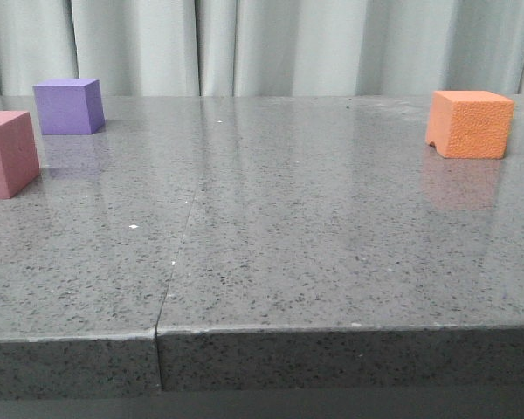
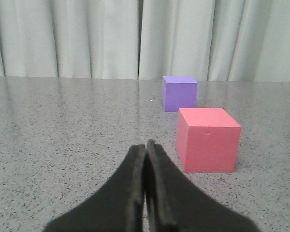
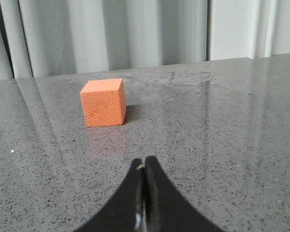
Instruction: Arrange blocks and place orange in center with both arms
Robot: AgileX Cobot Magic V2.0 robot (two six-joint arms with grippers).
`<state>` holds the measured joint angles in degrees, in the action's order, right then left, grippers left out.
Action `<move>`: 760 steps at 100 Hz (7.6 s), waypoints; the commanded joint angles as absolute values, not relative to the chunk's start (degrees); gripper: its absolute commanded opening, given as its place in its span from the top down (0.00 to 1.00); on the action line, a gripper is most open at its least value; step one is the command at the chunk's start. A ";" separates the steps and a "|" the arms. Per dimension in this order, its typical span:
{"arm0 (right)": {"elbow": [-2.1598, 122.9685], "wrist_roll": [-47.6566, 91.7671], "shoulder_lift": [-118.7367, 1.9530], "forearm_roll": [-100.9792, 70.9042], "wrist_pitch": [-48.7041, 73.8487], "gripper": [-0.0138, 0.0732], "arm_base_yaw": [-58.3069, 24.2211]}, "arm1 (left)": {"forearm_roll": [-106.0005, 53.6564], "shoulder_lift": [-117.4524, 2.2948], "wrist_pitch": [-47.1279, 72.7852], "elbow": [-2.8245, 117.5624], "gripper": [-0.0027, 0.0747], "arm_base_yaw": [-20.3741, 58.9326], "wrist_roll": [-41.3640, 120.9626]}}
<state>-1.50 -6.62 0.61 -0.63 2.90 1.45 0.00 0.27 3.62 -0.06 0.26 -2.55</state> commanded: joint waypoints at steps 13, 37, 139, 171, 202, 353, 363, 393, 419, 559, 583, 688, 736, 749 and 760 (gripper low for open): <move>-0.59 -6.41 1.92 0.00 -1.96 0.92 1.82 | -0.36 1.96 -1.17 -2.33 0.99 0.16 -3.05; -0.59 -6.41 1.92 0.00 -1.96 0.92 1.82 | -0.36 1.96 -1.17 -2.33 0.99 0.16 -3.05; 27.98 -6.28 -25.69 -0.32 25.08 0.92 1.81 | -0.36 1.96 -1.17 -2.33 0.99 0.16 -3.05; 40.54 -6.01 -44.24 -0.62 26.04 0.45 1.69 | -0.36 1.96 -1.17 -2.33 0.99 0.16 -3.05; 55.68 -5.97 -59.67 -3.83 35.20 0.13 0.23 | -0.36 1.96 -1.17 -2.33 0.99 0.16 -3.05; 112.80 -7.05 -115.08 -5.89 68.82 0.27 -4.42 | -0.36 1.96 -1.17 -2.33 0.99 0.16 -3.05; 112.80 -7.05 -115.08 -5.89 68.94 0.40 -4.42 | -0.36 1.96 -1.17 -2.33 0.99 0.16 -3.05; 119.58 -7.05 -114.95 -8.01 74.62 0.45 -5.95 | -0.36 1.96 -1.17 -2.33 0.99 0.16 -3.05; 124.71 -10.14 -115.08 -9.54 76.17 0.45 -13.93 | -0.36 1.96 -1.17 -2.33 0.99 0.16 -3.05; 124.71 -19.45 -121.47 -20.46 65.18 0.11 -25.06 | -0.36 1.96 -1.17 -2.33 0.99 0.16 -3.05; 124.71 -19.45 -116.82 -17.53 67.95 0.11 -25.06 | -0.36 1.96 -1.17 -2.33 0.99 0.16 -3.05; 96.69 -13.69 -90.44 -4.21 64.34 0.92 -30.68 | -0.36 1.96 -1.17 -2.33 0.99 0.16 -3.05; 56.48 -12.83 -60.15 -4.21 40.17 0.92 -30.68 | 0.00 1.96 -1.17 -2.33 0.99 0.16 -3.05; 48.78 -12.77 -52.67 -4.02 36.24 0.92 -30.68 | 0.00 1.96 -1.62 -2.33 0.99 0.16 -3.05; 43.17 -12.07 -47.17 -3.84 32.69 0.92 -30.68 | -0.50 1.96 -2.29 -2.33 0.99 0.16 -3.05</move>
